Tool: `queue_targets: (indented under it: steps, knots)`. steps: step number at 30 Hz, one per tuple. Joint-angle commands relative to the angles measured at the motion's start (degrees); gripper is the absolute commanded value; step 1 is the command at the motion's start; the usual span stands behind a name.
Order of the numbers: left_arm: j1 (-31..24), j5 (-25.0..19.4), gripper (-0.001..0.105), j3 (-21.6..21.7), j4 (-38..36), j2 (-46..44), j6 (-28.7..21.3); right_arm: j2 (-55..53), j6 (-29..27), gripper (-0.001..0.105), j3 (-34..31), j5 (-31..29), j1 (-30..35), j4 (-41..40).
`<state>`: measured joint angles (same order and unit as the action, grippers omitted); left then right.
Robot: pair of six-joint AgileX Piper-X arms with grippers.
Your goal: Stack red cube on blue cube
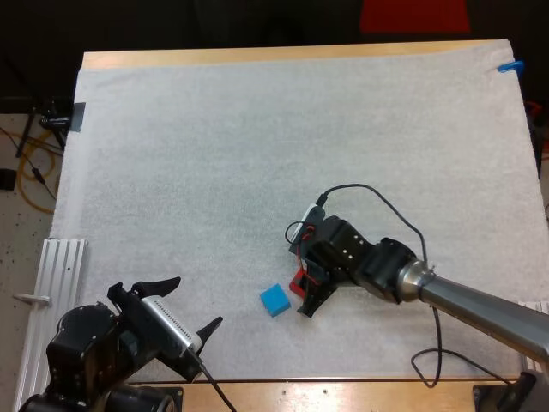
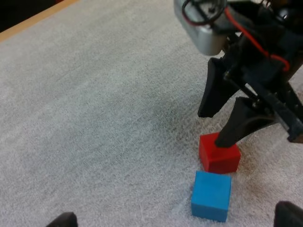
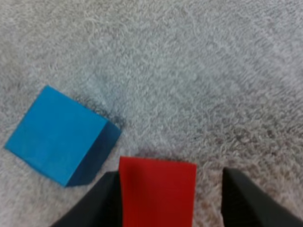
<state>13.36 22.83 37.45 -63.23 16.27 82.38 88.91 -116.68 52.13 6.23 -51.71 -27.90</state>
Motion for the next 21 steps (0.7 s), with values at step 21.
queue_targets:
  steps: [21]
  knots:
    - [0.3, 0.6, 0.076, 0.4, -0.1, 0.0, -0.4, 7.5, 1.2, 0.057, 0.7, 1.4, 0.0, 0.7]
